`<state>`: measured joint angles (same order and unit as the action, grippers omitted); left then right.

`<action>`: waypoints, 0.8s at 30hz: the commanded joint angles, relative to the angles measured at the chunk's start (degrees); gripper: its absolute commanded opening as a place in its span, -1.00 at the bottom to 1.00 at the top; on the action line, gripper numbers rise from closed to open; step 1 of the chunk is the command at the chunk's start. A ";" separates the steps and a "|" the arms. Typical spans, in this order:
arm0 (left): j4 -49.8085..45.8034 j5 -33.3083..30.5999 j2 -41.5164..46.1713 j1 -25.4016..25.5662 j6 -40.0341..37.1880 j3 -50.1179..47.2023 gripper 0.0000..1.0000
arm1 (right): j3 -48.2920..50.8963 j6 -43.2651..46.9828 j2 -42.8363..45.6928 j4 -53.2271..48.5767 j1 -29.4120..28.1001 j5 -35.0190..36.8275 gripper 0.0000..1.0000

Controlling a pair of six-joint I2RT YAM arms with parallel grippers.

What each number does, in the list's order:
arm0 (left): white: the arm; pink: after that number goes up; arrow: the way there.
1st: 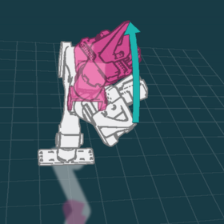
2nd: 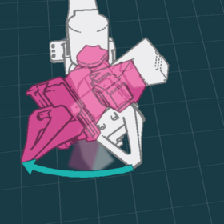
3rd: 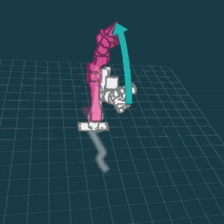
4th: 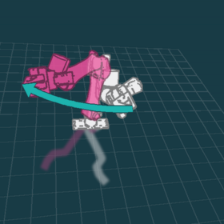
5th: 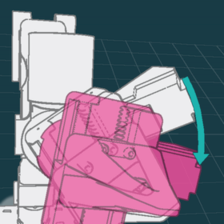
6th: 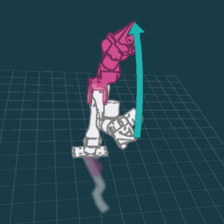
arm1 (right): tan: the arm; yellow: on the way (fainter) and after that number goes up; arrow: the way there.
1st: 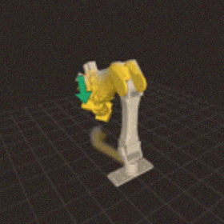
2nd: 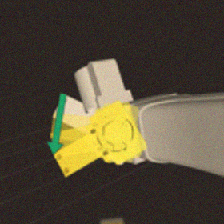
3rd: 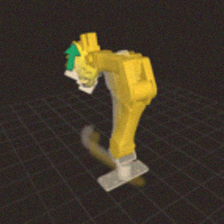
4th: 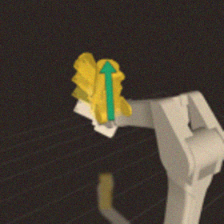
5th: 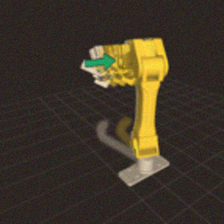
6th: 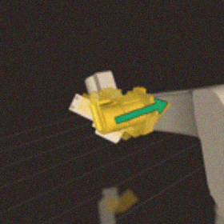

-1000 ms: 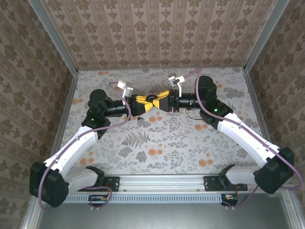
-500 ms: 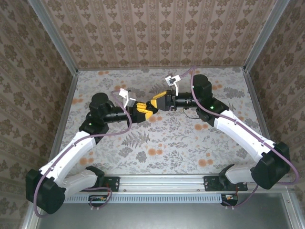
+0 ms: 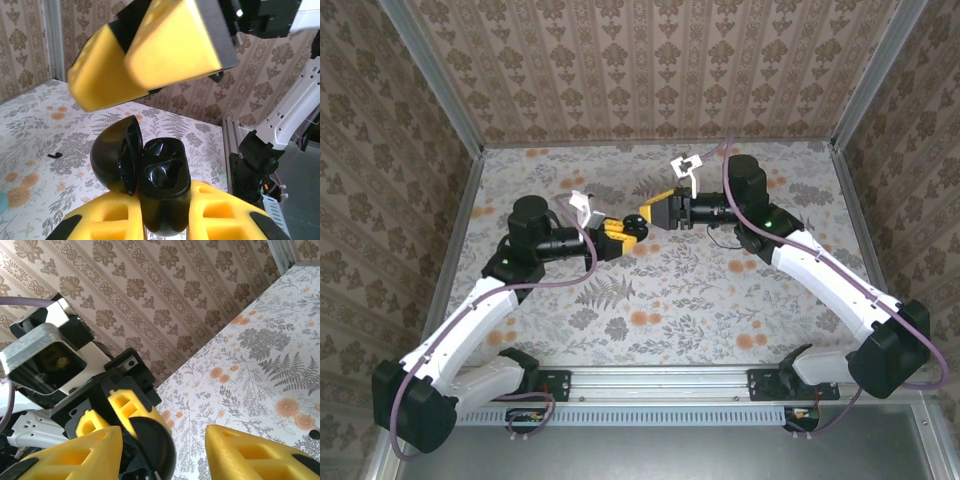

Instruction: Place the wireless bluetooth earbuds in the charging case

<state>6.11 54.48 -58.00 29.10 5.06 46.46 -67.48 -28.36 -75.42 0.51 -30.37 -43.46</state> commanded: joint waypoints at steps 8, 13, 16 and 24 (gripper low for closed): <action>-7.76 -8.20 5.84 -2.29 -4.03 -2.23 -1.00 | -6.96 1.66 -3.58 -17.45 0.14 17.24 0.17; -13.07 -13.57 10.60 -2.68 -6.01 -3.46 -1.00 | -9.59 -0.23 -13.51 -20.52 -0.36 15.21 0.18; -15.47 -15.71 13.54 -2.73 -6.86 -4.03 -1.00 | -14.38 4.28 -20.32 -25.41 -2.25 15.58 0.18; -20.70 -19.58 20.12 -4.22 -8.53 -4.65 -1.00 | -34.04 16.82 -40.29 -39.35 -8.00 26.06 0.03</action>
<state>-11.38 37.82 -40.10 26.89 -1.37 42.50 -94.39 -17.78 -110.34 -30.96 -37.08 -22.83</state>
